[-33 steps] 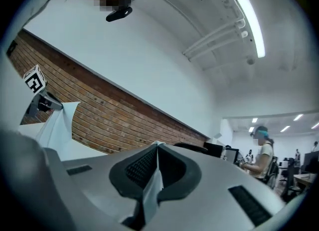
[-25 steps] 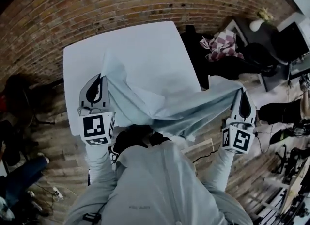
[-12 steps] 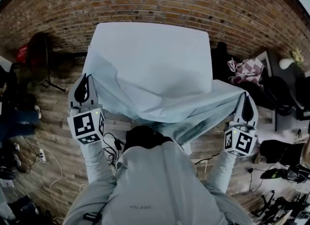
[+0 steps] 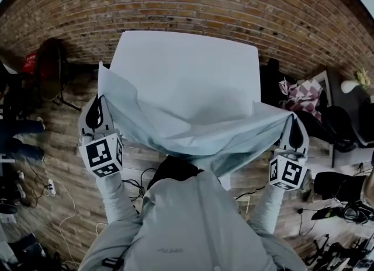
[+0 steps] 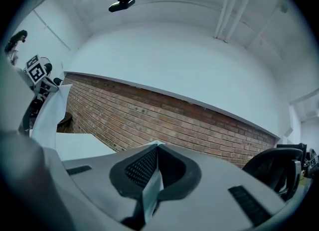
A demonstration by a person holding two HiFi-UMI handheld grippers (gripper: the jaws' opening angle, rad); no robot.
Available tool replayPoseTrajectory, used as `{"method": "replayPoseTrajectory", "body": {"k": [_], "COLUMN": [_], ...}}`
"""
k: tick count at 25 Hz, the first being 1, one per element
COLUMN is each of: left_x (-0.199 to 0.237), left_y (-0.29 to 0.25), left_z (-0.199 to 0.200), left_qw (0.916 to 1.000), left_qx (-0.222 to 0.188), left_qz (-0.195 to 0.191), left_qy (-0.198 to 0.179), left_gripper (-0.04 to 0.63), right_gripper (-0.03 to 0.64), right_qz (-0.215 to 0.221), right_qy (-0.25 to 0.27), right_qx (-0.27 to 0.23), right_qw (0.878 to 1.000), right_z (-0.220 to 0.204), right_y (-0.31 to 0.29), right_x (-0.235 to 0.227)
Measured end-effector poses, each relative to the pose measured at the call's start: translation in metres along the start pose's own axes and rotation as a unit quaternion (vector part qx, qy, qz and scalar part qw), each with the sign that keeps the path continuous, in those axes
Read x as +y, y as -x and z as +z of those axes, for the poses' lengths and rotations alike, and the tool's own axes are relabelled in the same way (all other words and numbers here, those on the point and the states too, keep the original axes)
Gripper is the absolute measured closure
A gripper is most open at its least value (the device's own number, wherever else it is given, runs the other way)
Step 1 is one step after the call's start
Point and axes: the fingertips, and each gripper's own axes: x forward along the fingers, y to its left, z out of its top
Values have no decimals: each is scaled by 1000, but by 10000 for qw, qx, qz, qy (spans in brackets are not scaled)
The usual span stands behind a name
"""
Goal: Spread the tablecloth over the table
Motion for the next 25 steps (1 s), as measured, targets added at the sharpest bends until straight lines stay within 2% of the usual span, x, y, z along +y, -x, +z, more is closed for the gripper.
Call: {"method": "replayPoseTrajectory", "body": {"k": [6, 17, 20, 25], "left_x": [-1, 16, 30, 80], "left_y": [-28, -68, -78, -100], "left_z": [-1, 2, 11, 34], "left_qw": [10000, 9992, 9987, 9964], "left_qx": [25, 126, 26, -261], "left_qz": [-58, 116, 300, 701], "left_qy": [-20, -372, -420, -410], "left_gripper": [569, 569, 569, 569], "right_gripper": [595, 595, 595, 595], "right_qz": [-166, -565, -760, -1086], "right_qy": [66, 528, 610, 729], "right_qx": [136, 327, 273, -32], "right_qw": [9997, 9965, 9949, 9914], "right_z": [-3, -6, 3, 31], "right_y": [-14, -56, -70, -94], "right_x": [-3, -26, -38, -65]}}
